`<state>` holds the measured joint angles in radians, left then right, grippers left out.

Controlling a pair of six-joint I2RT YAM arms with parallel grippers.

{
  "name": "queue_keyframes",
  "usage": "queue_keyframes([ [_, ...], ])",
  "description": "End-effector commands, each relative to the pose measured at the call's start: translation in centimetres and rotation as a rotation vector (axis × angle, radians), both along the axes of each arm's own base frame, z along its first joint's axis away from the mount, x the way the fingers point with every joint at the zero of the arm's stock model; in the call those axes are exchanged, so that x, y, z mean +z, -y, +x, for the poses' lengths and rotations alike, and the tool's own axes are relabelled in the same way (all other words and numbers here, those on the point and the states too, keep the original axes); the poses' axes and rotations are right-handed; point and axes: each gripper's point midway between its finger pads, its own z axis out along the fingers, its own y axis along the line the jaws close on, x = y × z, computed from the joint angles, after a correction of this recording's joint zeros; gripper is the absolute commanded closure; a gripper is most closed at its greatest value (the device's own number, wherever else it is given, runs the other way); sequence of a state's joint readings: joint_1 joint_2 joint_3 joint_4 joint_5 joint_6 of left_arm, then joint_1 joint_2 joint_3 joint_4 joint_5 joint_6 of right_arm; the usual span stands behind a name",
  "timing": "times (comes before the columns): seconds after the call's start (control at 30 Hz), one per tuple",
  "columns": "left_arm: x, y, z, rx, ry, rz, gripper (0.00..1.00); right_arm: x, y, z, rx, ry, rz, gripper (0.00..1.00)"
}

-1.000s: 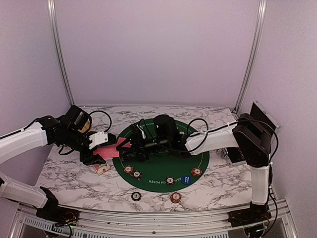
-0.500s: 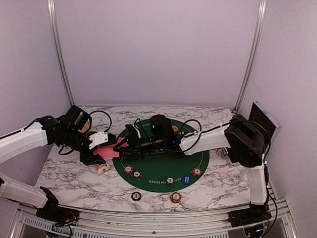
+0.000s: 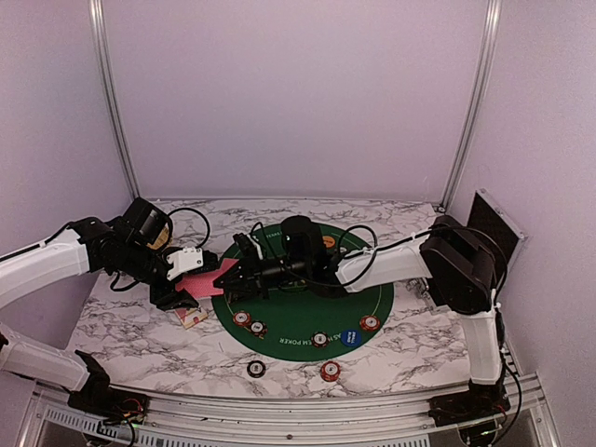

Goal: Distribute texas hold em gaming equipment
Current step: Distribute the poker card in the big blind area.

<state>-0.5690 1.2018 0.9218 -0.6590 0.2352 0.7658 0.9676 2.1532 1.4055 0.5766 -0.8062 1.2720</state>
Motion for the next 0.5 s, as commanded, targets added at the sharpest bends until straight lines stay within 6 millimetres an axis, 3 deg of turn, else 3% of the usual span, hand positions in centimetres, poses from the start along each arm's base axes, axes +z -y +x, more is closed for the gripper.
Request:
queue_keyframes([
  [0.0, -0.3, -0.2, 0.0, 0.009, -0.006, 0.006, 0.83, 2.8, 0.4, -0.1, 0.009, 0.031, 0.063, 0.95],
  [0.17, -0.4, -0.3, 0.0, 0.009, -0.005, 0.01, 0.83, 2.8, 2.2, 1.1, -0.02, 0.035, 0.052, 0.97],
  [0.47, -0.6, -0.4, 0.0, 0.012, -0.004, 0.018, 0.83, 1.9, 7.3, 4.1, -0.098, 0.045, 0.003, 0.99],
])
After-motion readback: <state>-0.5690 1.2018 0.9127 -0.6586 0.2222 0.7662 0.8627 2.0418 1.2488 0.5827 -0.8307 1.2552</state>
